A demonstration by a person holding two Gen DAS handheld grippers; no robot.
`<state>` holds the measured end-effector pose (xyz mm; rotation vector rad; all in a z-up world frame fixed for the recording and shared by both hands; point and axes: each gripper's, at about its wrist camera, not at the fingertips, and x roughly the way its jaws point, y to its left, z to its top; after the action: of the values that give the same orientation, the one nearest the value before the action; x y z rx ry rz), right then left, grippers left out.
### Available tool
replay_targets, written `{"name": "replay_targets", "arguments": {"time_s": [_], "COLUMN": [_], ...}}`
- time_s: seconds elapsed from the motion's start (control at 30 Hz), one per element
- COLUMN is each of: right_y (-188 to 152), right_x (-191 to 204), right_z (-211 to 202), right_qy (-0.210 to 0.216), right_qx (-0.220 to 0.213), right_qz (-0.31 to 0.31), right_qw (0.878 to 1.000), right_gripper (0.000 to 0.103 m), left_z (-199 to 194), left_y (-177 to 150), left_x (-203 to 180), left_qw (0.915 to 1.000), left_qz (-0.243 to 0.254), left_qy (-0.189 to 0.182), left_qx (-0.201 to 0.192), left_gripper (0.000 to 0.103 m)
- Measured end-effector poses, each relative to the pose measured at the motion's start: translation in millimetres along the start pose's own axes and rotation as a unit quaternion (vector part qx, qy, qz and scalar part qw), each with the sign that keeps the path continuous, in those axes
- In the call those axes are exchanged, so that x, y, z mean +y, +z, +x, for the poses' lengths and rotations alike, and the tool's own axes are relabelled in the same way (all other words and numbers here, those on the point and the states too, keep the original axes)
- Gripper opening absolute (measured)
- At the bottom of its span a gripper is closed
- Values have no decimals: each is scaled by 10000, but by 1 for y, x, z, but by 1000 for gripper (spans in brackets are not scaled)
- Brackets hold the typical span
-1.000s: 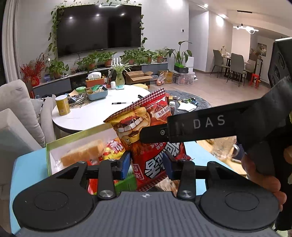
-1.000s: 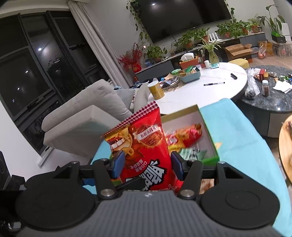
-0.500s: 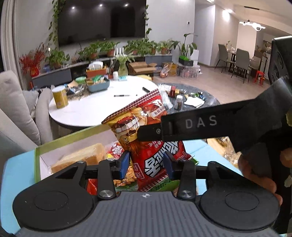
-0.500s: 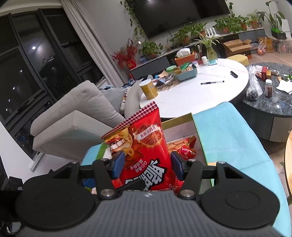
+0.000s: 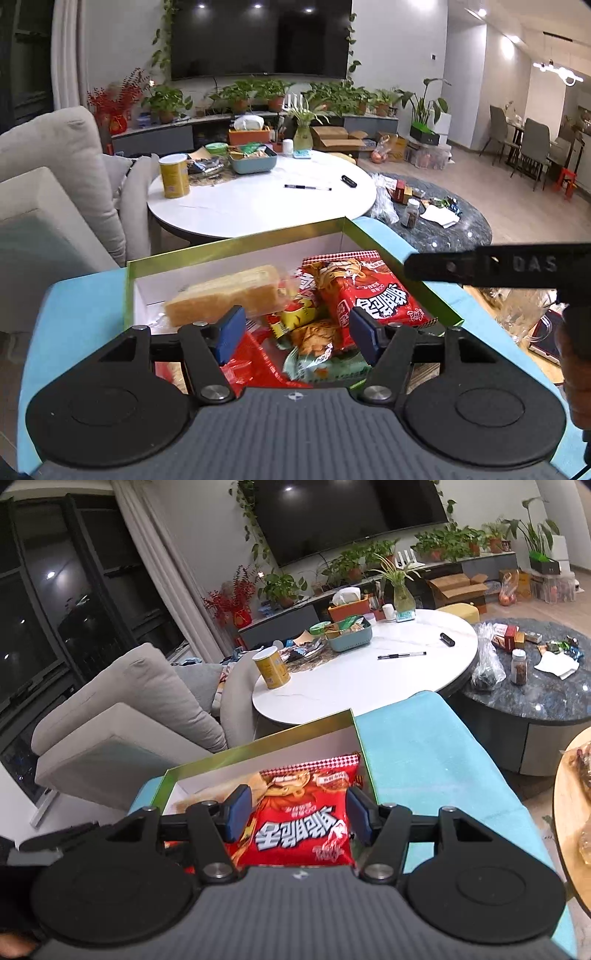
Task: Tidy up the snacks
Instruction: 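Carry the red chip bag into the green box and open the right gripper, then withdraw the right gripper from the box back to the snack pile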
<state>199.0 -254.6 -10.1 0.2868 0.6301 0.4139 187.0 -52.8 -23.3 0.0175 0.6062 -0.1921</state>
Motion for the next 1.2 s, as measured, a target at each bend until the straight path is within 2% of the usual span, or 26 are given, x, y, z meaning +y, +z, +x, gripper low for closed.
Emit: {"name": "replay_targets", "arguments": {"time_s": [0.13,0.27,0.43,0.67,0.97,1.2], "right_y": [-5,-15,-28,-46,-85,-104], "right_x": [9,19,31,44,59,65], "right_z": [-10,-20,-29,-48,-58,-56], "right_qy": [93,157,157,193,114,25], "right_qx": [65,116,195,257,485,652], "right_qz": [-124,-221,-385,-516,-708,-709], "right_qw": [9999,9996,9989,9982,9962,9954], "right_gripper": [59,60,60,64,67,69], "left_z": [-23,-47,-73,-96,-89,-73], "left_y": [-4,-9,-17,-42,-86,-99], "left_x": [7,14,27,48,79,90], "left_qw": [9998,9992,9984,9974,9956,9953], "left_qz": [-3,51,-105,-268,-679,-735], "left_qy": [78,221,309,475,631,630], "left_qx": [-163,-333,-463,-460,-100,91], "left_gripper": [67,67,68,69,70,70]}}
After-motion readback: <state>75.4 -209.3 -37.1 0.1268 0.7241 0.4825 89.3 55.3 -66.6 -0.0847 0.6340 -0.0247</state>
